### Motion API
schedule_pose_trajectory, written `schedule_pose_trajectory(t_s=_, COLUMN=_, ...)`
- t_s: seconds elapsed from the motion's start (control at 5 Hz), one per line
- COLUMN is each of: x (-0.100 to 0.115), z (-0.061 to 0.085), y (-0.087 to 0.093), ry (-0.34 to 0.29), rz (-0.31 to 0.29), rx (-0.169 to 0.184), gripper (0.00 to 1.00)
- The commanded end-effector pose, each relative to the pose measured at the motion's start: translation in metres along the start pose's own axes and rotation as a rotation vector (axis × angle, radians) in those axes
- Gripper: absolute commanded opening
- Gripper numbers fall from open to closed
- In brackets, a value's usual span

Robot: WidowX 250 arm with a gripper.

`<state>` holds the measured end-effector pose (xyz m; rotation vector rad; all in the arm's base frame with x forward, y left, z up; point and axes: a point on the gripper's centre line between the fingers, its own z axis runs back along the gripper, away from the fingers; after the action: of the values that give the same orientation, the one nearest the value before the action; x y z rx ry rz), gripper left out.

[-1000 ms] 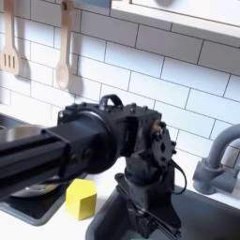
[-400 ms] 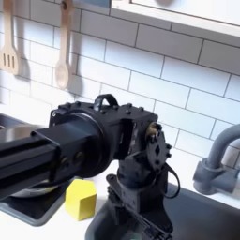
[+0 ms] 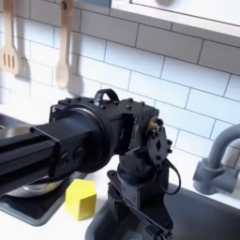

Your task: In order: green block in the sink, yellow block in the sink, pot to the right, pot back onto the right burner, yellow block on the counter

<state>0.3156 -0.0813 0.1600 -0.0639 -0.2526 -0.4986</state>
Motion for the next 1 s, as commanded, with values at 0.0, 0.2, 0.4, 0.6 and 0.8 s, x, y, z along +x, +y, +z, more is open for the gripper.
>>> schedule_pose_trajectory(t_s=0.0, x=0.015, z=0.028, y=0.009, ry=0.001, rz=-0.034, rx=0.012, gripper=1.00)
schedule_pose_trajectory(t_s=0.2, x=0.010, z=0.036, y=0.022, ry=0.044, rz=-0.085, rx=0.037, gripper=1.00)
schedule_pose_trajectory(t_s=0.4, x=0.003, z=0.043, y=0.037, ry=0.046, rz=-0.053, rx=0.057, gripper=1.00)
schedule_pose_trajectory(t_s=0.6, x=-0.009, z=0.043, y=0.046, ry=0.069, rz=-0.023, rx=0.057, gripper=1.00)
schedule_pose_trajectory(t_s=0.8, x=-0.027, z=0.052, y=0.045, ry=0.096, rz=0.011, rx=0.046, gripper=1.00)
